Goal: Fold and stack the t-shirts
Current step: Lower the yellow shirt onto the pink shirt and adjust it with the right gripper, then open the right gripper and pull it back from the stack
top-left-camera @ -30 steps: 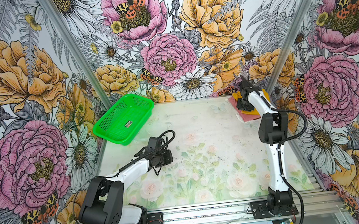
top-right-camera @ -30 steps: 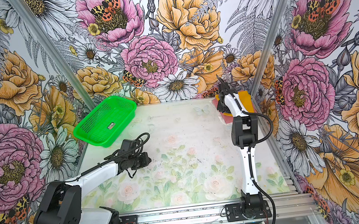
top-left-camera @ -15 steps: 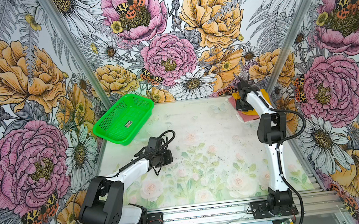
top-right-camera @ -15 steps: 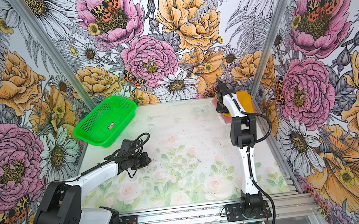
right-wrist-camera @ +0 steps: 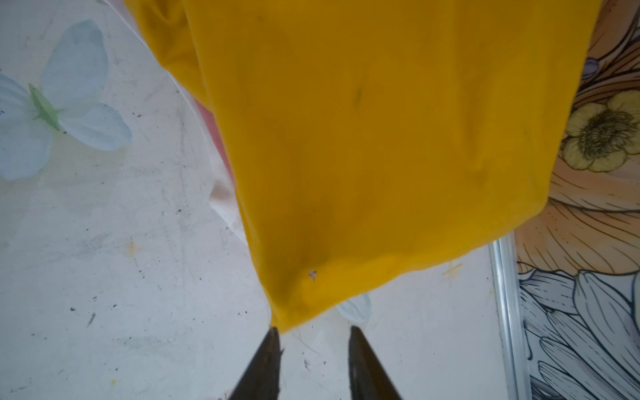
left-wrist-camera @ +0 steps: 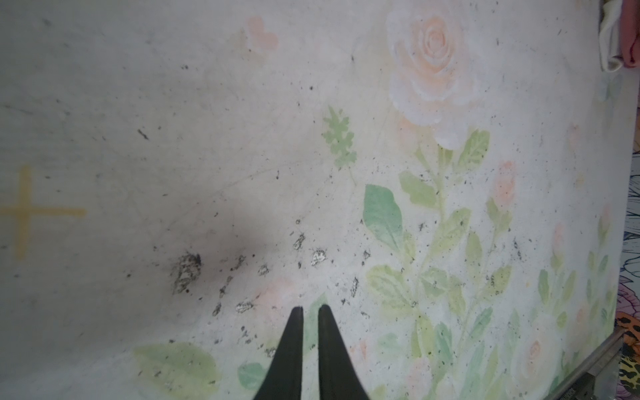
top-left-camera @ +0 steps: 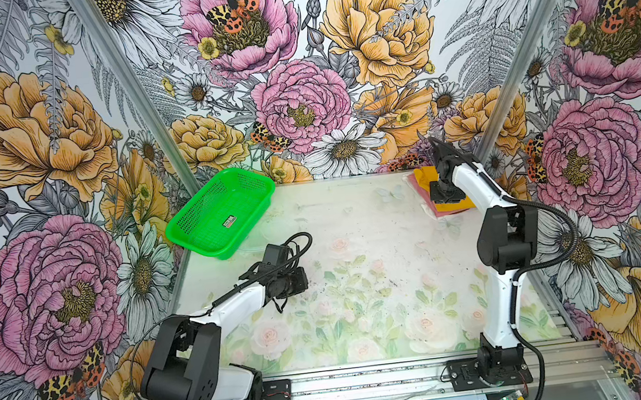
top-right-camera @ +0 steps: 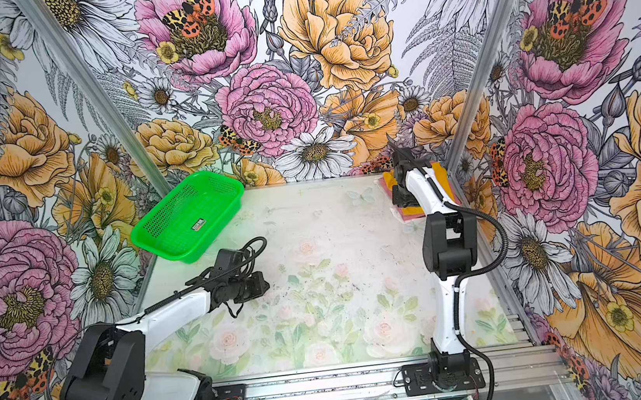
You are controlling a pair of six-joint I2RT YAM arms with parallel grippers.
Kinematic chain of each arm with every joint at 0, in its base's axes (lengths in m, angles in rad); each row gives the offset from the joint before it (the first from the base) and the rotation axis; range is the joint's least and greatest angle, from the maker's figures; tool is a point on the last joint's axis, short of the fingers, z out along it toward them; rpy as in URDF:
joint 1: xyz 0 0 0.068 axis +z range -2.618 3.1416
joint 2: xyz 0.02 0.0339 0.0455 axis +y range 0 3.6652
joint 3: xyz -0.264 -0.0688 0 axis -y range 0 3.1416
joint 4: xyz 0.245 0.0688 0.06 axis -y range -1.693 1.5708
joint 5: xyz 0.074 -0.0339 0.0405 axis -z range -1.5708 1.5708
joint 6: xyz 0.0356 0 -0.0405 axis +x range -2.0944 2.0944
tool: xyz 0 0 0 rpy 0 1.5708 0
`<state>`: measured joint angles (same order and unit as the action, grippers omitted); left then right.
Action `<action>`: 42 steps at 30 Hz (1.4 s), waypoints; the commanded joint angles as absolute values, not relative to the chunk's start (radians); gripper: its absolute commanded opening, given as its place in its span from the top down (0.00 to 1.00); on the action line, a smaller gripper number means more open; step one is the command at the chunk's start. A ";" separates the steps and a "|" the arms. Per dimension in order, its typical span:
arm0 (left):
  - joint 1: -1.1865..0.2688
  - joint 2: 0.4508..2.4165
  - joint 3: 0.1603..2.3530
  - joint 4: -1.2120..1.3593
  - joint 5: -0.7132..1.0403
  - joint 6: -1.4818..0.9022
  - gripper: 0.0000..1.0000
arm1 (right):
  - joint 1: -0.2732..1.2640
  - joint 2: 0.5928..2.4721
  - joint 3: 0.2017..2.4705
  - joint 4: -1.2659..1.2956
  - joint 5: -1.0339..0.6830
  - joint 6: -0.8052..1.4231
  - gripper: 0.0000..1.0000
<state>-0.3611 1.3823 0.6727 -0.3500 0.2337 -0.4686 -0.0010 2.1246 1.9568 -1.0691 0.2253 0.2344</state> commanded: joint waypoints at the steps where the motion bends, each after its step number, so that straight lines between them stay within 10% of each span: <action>1: -0.351 1.367 0.676 -0.328 0.253 -0.471 0.87 | -0.022 2.047 1.990 -1.057 0.165 0.196 0.29; 7: -0.351 1.357 0.690 -0.339 0.261 -0.473 0.78 | -0.046 1.989 1.984 -1.046 0.061 0.169 0.01; 12: -0.359 1.307 0.735 -0.383 0.221 -0.450 0.18 | -0.025 1.823 1.750 -0.858 -0.115 0.088 0.00; 15: -0.368 1.278 0.781 -0.422 0.191 -0.422 0.01 | 0.006 1.697 1.573 -0.722 -0.129 0.072 0.00; 29: -0.513 1.085 0.927 -0.477 -0.217 -0.127 0.01 | 0.211 1.260 0.949 -0.299 -0.002 -0.010 0.01; 42: -0.302 0.668 0.322 0.268 -0.467 0.165 0.01 | 0.240 1.255 0.575 0.217 0.144 -0.013 0.00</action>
<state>-0.3347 0.6754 0.3664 0.0341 -0.4034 0.0803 0.2241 1.2469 0.6113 0.0360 0.0669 0.0055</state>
